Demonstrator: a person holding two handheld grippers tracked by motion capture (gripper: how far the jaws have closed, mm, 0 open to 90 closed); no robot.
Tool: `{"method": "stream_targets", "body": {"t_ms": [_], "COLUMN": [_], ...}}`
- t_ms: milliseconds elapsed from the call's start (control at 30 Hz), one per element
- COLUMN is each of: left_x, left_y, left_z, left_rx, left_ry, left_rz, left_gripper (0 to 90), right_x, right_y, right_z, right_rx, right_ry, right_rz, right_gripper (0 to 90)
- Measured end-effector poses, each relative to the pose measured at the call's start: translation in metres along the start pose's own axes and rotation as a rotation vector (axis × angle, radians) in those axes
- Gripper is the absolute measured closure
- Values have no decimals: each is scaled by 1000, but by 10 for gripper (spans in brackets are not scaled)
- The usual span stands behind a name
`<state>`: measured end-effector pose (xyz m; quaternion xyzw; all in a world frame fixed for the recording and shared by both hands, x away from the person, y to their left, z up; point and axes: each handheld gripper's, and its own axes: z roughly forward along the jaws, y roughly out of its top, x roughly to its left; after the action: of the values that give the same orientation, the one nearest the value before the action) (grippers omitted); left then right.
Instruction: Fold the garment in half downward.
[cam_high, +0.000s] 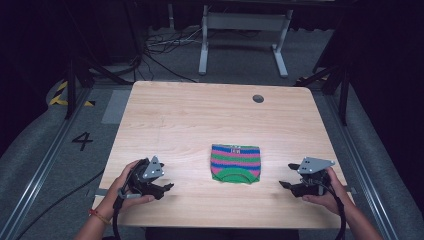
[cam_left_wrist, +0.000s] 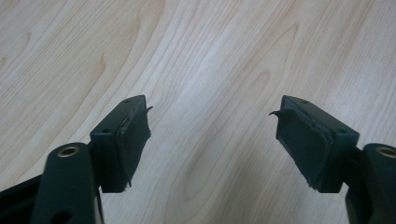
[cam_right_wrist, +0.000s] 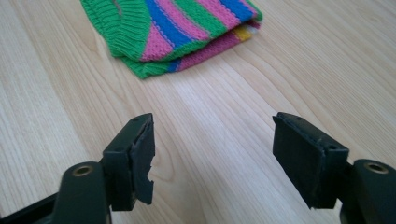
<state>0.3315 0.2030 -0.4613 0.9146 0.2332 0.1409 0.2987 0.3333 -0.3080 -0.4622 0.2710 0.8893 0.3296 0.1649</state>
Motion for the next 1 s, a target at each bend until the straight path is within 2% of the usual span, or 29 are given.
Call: {"method": "stream_targets", "body": {"t_ms": [67, 167, 333, 400, 633, 700, 833, 1000], "left_x": [2, 5, 9, 10, 16, 18, 24, 28], "left_y": [-5, -12, -25, -31, -50, -55, -65, -77], "left_z": [-3, -6, -12, -15, -16, -16, -18, -19], "left_rx": [11, 21, 20, 8, 28, 37, 18, -8], "left_ry": [16, 39, 56, 53, 42, 44, 35, 33], "left_rz": [-2, -25, -41, -59, -96, -113, -173, -235], "left_gripper": [253, 249, 236, 235, 212, 195, 183, 177], "right_x": [-3, -7, -12, -15, -19, -20, -23, -26], "right_y": [-5, -12, -26, -33, -61, -68, -81, -94], "right_z": [-4, -8, -15, -18, -29, -32, -34, -36], "right_rx": [7, 3, 6, 0, -2, -6, -1, -35], "right_ry": [-18, -30, -59, -63, -87, -96, -107, -108], "right_rz": [10, 27, 62, 72, 141, 164, 202, 264], "right_gripper": [295, 292, 287, 283, 269, 267, 255, 237]}}
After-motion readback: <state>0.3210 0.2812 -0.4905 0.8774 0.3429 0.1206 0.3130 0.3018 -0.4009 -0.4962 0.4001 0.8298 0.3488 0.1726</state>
